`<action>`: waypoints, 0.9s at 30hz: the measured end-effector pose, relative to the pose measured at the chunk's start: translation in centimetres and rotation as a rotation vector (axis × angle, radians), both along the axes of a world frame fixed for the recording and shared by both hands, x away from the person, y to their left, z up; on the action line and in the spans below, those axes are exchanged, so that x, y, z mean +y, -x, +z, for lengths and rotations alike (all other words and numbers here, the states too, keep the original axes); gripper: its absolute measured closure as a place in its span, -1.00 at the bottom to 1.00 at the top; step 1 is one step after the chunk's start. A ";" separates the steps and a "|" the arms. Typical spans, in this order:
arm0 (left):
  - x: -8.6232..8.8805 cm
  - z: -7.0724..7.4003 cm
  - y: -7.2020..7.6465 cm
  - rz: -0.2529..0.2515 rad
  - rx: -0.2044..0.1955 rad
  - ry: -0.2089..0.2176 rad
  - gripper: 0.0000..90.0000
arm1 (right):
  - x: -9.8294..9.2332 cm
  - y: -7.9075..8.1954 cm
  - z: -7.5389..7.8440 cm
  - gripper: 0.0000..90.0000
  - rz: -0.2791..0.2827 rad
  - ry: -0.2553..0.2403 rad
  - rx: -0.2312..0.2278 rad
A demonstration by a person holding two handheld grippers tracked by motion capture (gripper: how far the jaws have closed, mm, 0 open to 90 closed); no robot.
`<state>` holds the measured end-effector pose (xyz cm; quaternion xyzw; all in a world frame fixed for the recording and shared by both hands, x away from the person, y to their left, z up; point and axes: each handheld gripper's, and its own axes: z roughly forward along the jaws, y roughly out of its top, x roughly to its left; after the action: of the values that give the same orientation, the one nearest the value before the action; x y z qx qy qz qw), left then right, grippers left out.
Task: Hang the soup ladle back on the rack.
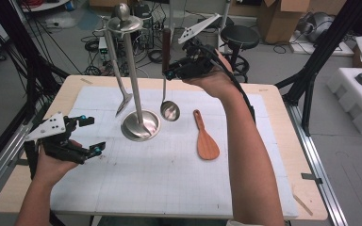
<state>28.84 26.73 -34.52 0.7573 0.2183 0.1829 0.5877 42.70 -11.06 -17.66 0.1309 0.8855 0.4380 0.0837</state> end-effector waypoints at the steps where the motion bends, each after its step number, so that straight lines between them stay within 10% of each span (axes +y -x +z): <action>1: 0.0 0.0 0.0 0.000 -0.001 0.005 -0.87 | 0.1 -0.1 0.1 0.64 -0.002 0.007 0.000; 27: 0.2 0.1 0.1 0.003 -0.006 0.005 -0.87 | 3.3 -2.2 1.3 0.64 0.023 0.060 0.002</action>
<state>28.78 26.96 -34.45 0.7550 0.2182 0.1856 0.5898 44.87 -7.75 -16.40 0.1188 0.8996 0.4122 0.0818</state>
